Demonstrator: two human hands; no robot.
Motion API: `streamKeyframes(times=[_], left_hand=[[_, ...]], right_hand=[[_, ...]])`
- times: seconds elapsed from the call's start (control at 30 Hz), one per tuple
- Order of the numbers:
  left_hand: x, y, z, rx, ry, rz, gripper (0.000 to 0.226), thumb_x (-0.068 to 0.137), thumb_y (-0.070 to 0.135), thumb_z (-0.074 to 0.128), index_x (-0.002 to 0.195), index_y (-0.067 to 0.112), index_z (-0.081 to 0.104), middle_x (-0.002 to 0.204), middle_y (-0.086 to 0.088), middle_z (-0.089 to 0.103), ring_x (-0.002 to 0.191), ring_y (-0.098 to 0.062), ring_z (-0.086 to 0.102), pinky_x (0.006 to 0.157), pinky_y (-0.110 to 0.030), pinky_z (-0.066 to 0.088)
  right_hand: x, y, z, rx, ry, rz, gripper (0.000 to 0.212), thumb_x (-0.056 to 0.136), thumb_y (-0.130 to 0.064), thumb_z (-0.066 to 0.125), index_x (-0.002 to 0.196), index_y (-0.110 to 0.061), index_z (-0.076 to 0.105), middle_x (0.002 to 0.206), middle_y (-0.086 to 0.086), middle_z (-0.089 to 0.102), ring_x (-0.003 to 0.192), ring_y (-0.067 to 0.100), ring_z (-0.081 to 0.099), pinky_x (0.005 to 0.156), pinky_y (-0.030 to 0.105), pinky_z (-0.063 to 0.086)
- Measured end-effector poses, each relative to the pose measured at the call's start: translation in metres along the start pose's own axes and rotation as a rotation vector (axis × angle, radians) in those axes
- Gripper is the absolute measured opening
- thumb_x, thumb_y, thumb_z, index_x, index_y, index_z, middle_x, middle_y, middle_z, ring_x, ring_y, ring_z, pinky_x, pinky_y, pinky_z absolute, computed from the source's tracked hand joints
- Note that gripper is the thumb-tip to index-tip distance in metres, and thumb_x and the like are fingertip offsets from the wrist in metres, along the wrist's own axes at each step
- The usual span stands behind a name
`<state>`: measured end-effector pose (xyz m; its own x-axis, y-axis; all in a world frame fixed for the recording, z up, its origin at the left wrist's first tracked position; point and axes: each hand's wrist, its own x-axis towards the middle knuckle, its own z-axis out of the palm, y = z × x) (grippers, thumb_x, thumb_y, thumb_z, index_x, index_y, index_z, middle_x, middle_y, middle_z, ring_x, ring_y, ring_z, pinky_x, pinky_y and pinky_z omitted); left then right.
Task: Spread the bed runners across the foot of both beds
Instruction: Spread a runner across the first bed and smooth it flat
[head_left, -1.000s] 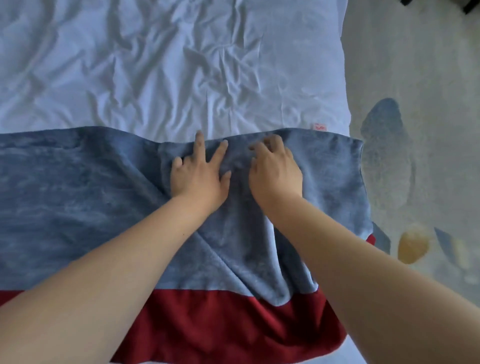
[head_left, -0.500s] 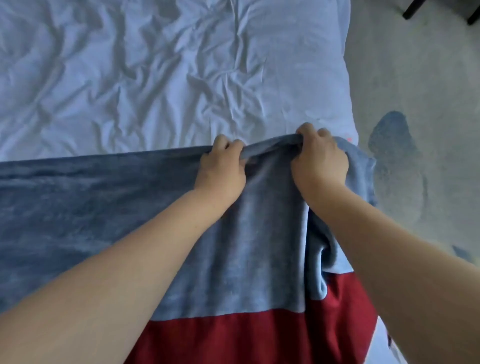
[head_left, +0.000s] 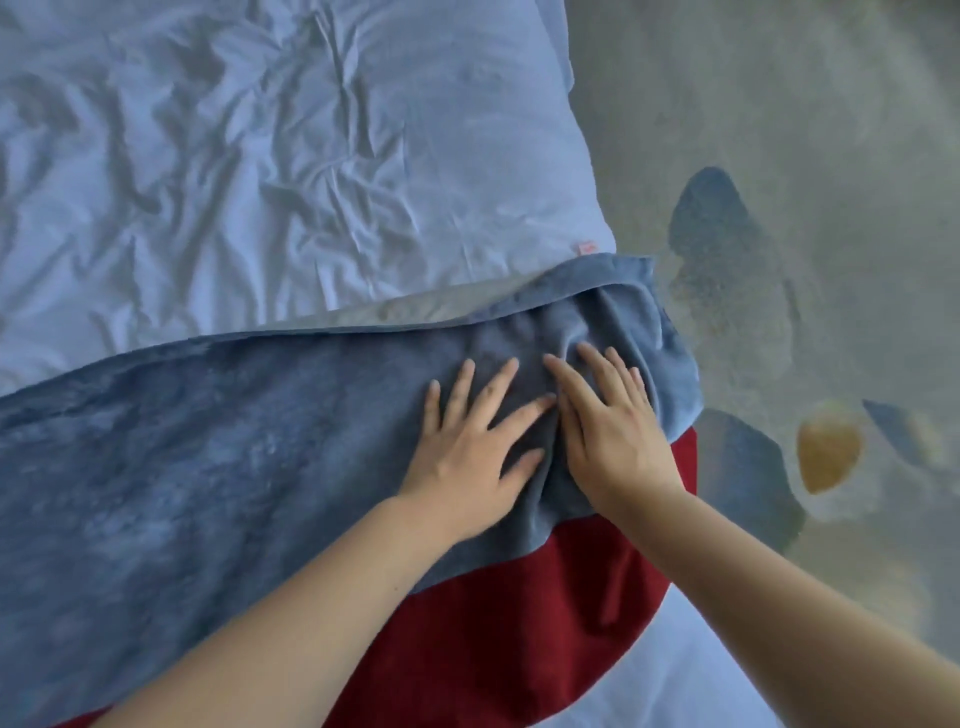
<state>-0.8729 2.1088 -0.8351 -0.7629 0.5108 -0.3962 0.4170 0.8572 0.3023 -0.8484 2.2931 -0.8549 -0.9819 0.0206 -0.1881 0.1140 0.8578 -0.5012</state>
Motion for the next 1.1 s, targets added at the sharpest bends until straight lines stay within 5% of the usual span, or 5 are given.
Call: streamKeyframes(times=[0.33, 0.47, 0.57, 0.8, 1.1], left_hand=[[0.088, 0.083, -0.003, 0.083, 0.075, 0.034, 0.056, 0.103, 0.051, 0.039, 0.157, 0.042, 0.024, 0.170, 0.006, 0.012, 0.157, -0.028, -0.003, 0.125, -0.055, 0.005], [0.106, 0.100, -0.003, 0.206, 0.052, 0.047, 0.052, 0.102, 0.058, 0.035, 0.152, 0.048, 0.030, 0.167, -0.003, 0.018, 0.156, -0.024, 0.010, 0.124, -0.057, 0.003], [0.113, 0.110, 0.001, 0.279, -0.006, 0.019, 0.063, 0.094, 0.074, 0.032, 0.152, 0.050, 0.027, 0.164, -0.007, 0.015, 0.154, -0.028, 0.011, 0.122, -0.062, 0.006], [0.110, 0.123, 0.007, 0.274, -0.035, 0.012, 0.050, 0.089, 0.072, 0.050, 0.132, 0.048, 0.050, 0.156, -0.001, 0.021, 0.153, -0.033, 0.010, 0.119, -0.067, 0.003], [0.125, 0.133, 0.005, 0.250, 0.034, 0.099, 0.016, 0.099, 0.040, 0.057, 0.097, 0.025, 0.056, 0.120, 0.004, 0.052, 0.121, -0.028, 0.043, 0.102, -0.045, 0.040]], right_hand=[[-0.076, 0.049, 0.000, 0.013, 0.164, 0.018, 0.058, 0.083, -0.006, 0.039, 0.136, -0.015, 0.059, 0.153, 0.011, 0.043, 0.134, 0.040, 0.041, 0.112, 0.048, 0.037], [-0.078, 0.039, 0.003, 0.164, 0.129, 0.318, 0.065, 0.091, -0.009, 0.050, 0.152, -0.024, 0.032, 0.159, 0.021, 0.022, 0.142, 0.039, 0.027, 0.115, 0.045, 0.032], [-0.077, 0.038, 0.004, 0.327, 0.146, 0.534, 0.062, 0.095, -0.023, 0.058, 0.150, -0.017, 0.030, 0.142, 0.012, 0.044, 0.127, 0.032, 0.043, 0.106, 0.041, 0.039], [-0.065, 0.057, -0.021, 0.344, 0.151, 0.371, 0.024, 0.066, 0.007, 0.052, 0.072, -0.012, 0.066, 0.072, 0.004, 0.061, 0.072, 0.028, 0.056, 0.062, 0.041, 0.047], [-0.135, 0.098, -0.066, -0.087, -0.231, 0.555, 0.026, 0.086, 0.004, 0.047, 0.091, -0.021, 0.054, 0.110, 0.005, 0.059, 0.103, 0.029, 0.054, 0.074, 0.030, 0.029]])
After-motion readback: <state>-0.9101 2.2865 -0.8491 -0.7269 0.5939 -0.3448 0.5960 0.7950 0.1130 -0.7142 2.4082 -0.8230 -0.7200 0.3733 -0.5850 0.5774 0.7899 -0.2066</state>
